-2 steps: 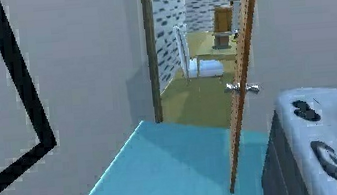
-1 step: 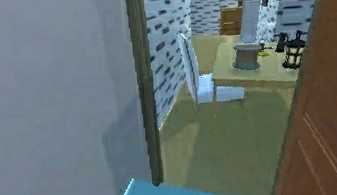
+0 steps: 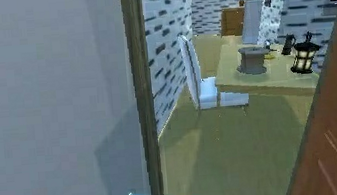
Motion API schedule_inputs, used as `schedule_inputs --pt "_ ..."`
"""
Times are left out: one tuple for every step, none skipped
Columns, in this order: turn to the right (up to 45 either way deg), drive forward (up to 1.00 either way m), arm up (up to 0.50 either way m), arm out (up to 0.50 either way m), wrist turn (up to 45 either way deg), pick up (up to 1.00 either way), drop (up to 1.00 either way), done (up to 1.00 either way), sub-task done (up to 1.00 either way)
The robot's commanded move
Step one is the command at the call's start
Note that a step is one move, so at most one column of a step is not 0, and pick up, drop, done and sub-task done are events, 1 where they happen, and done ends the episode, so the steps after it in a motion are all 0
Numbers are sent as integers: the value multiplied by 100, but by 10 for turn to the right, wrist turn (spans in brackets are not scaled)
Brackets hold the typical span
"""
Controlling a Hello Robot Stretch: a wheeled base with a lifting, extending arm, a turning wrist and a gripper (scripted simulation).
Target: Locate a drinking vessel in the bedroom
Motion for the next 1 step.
schedule_inputs --pt "150 0 0 0 0 0 0 0 0"
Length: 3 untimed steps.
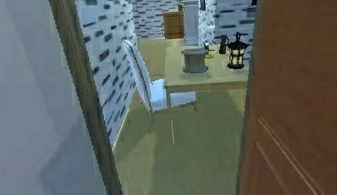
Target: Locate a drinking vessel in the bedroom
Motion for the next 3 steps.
schedule_inputs --pt "0 35 0 0 0 0 0 0 0" --pt "150 0 0 0 0 0 0 0 0" --pt "0 90 0 0 0 0 0 0 0"
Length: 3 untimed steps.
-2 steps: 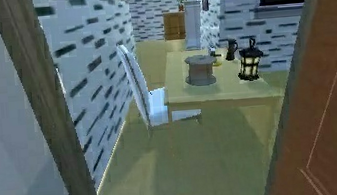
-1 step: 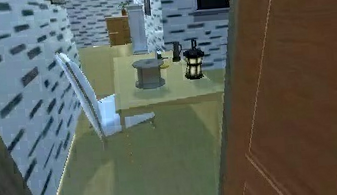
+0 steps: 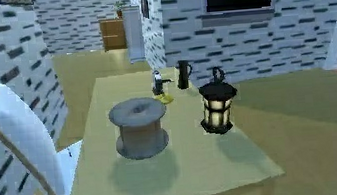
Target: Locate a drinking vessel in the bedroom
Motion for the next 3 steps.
schedule_inputs --pt "90 0 0 0 0 0 0 0 0" --pt "0 40 0 0 0 0 0 0 0" --pt "450 0 0 0 0 0 0 0 0"
